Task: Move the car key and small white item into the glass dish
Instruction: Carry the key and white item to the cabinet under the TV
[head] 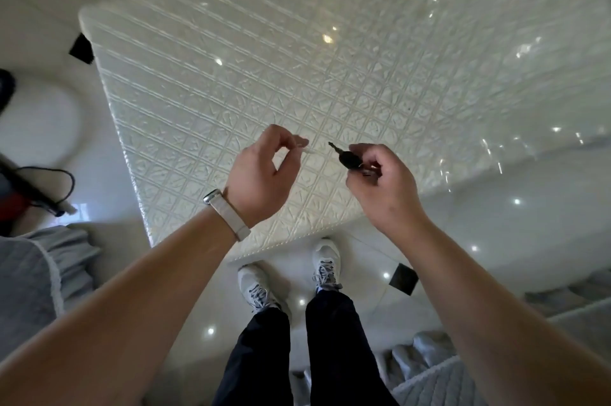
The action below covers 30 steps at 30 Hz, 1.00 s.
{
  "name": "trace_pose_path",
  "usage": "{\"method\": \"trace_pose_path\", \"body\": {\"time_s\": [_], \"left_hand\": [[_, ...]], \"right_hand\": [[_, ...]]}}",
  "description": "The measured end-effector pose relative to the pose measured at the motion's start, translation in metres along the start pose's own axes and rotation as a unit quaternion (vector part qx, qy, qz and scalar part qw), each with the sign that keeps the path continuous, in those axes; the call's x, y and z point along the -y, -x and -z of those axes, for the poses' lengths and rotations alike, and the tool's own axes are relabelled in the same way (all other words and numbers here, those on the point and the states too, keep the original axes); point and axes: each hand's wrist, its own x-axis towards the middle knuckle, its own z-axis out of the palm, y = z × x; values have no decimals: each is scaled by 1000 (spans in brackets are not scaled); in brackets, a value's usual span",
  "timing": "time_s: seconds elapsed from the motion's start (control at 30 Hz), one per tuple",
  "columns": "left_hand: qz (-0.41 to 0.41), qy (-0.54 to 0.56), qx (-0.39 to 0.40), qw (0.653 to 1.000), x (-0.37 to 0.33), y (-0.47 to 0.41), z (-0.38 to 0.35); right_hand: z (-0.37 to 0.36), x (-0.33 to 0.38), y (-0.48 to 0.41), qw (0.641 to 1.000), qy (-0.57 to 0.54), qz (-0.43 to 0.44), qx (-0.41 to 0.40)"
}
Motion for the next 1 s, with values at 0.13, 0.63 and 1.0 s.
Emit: {"method": "trace_pose_path", "body": {"time_s": [0.13, 0.63, 1.0], "left_hand": [[2, 29, 21, 999, -53, -10, 18], [-21, 71, 19, 997, -181, 24, 90], [-131, 84, 86, 984, -261, 37, 123]], "right_hand": [[33, 51, 6, 998, -54, -1, -24], [136, 210, 92, 973, -127, 113, -155], [183, 275, 179, 897, -357, 88, -246]]}}
